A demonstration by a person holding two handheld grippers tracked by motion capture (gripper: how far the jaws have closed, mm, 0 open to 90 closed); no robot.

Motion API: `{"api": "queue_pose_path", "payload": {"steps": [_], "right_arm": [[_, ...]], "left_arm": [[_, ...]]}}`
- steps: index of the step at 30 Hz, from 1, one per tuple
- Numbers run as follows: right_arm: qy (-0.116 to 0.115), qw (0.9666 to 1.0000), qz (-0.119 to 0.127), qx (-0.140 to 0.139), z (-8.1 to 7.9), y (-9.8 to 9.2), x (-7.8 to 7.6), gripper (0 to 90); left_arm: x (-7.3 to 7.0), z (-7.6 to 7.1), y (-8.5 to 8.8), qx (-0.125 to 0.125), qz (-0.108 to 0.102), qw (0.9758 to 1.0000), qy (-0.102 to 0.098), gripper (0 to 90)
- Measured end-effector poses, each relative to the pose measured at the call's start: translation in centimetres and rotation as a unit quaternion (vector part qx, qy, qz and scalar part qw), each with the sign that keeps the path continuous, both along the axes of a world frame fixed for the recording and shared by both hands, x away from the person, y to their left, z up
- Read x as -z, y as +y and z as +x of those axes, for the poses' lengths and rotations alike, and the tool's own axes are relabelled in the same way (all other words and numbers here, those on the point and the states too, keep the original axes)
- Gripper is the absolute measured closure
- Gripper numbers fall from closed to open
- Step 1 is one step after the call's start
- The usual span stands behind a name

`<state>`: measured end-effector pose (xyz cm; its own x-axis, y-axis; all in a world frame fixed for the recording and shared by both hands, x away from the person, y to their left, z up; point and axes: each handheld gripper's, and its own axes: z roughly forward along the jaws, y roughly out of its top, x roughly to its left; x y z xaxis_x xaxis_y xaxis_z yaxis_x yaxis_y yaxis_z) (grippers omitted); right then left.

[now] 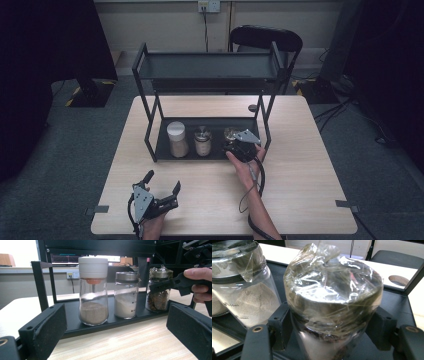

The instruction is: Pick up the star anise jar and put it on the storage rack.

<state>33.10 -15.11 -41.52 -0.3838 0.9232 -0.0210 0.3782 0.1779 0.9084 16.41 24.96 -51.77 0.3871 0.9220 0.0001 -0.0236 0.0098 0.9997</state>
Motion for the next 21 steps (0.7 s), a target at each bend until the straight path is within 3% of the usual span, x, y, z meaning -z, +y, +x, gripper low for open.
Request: {"api": "queue_pose_path", "payload": {"steps": [6, 14, 21], "right_arm": [[-0.001, 1.0000, 0.002, 0.000, -0.04, -0.06, 0.00, 28.8], [0.001, 0.9997, 0.021, 0.010, 0.00, -0.20, -0.43, 4.5], [-0.003, 0.9994, 0.030, 0.015, -0.35, -0.34, -0.02, 0.0]], "left_arm": [[0.01, 0.01, -0.01, 0.000, -0.001, 1.0000, 0.000, 2.2], [0.01, 0.01, -0.01, 0.000, -0.001, 1.0000, 0.000, 2.2], [0.00, 0.01, -0.01, 0.000, -0.001, 1.0000, 0.000, 2.2]]}}
